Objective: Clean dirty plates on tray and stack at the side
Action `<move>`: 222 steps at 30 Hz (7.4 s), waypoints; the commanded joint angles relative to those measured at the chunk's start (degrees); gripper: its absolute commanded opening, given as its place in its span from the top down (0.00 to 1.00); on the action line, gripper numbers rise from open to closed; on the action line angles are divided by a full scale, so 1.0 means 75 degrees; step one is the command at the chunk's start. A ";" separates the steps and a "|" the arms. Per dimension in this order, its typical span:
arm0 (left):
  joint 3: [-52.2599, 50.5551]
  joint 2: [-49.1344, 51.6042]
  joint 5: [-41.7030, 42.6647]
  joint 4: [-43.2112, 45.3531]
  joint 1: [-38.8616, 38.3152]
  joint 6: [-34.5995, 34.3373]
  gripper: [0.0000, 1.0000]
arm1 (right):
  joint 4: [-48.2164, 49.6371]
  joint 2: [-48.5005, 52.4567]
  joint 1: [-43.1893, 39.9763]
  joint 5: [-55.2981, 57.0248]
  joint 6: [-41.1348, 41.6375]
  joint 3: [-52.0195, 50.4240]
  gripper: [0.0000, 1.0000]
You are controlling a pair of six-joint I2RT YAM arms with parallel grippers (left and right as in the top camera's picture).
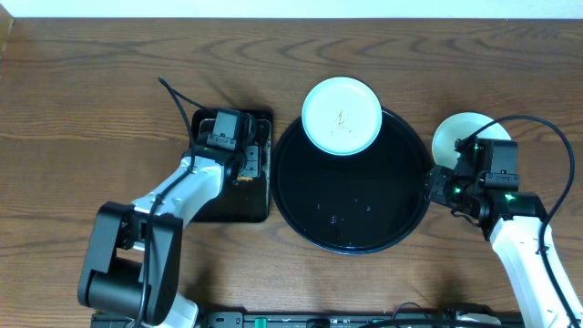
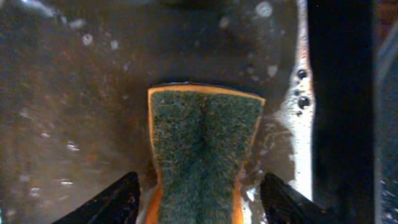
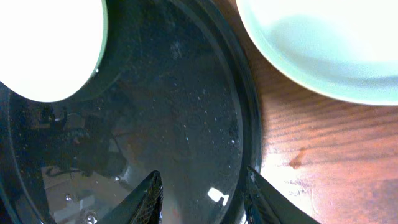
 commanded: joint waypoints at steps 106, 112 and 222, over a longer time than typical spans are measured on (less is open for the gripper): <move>-0.0026 -0.1588 0.1731 0.0589 -0.3194 -0.2538 0.92 | 0.1160 0.2378 0.1682 0.0006 -0.0347 -0.0023 0.87; -0.0029 -0.0915 0.1731 0.1556 -0.3829 -0.3602 0.92 | 0.1119 0.2378 0.1682 -0.0041 -0.0347 -0.0026 0.89; 0.0495 -0.1475 -0.1064 -0.0842 -0.3194 -0.0947 0.92 | 0.0793 0.2378 0.1682 -0.0061 -0.0347 -0.0035 0.77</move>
